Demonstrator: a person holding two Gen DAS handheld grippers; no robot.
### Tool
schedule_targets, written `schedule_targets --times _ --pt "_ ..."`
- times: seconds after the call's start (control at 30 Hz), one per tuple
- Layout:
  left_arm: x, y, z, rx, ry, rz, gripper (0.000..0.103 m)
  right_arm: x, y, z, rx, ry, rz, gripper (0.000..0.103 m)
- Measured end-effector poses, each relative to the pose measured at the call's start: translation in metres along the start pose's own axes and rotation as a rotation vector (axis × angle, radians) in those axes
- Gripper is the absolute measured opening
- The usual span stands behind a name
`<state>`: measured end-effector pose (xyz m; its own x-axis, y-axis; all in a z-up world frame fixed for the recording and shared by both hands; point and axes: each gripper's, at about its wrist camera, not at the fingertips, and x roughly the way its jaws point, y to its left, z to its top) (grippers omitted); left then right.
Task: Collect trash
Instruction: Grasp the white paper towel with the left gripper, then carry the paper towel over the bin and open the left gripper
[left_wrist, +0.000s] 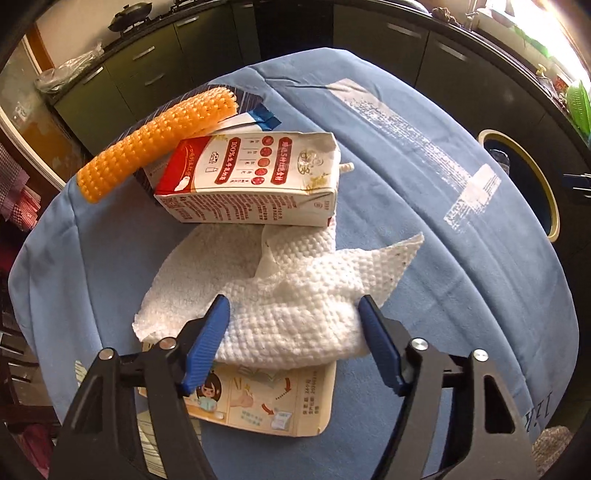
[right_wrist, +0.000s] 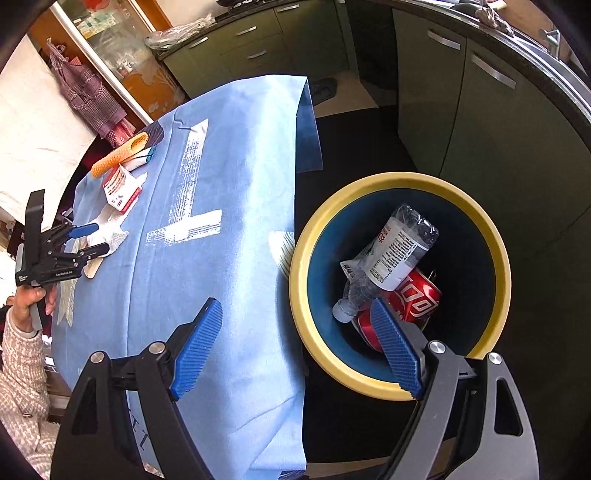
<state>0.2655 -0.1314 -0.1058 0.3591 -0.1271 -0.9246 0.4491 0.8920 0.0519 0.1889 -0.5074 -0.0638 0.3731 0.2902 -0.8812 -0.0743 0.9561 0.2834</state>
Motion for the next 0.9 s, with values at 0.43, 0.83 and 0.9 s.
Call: schedule_targets --times 0.43,0.83,0.9 --pt "-0.044 -0.004 -0.001 0.04 -0.106 -0.047 0.013 -0.002 -0.003 -0.006 0.008 -0.002 0.02 0.082" --pt "-0.129 -0.016 -0.013 0.08 -0.184 -0.074 0.013 -0.008 0.005 -0.017 -0.008 -0.005 0.039 0.085" --pt "-0.148 -0.02 -0.012 0.087 -0.204 -0.085 0.013 -0.01 0.004 -0.018 -0.002 -0.01 0.044 0.086"
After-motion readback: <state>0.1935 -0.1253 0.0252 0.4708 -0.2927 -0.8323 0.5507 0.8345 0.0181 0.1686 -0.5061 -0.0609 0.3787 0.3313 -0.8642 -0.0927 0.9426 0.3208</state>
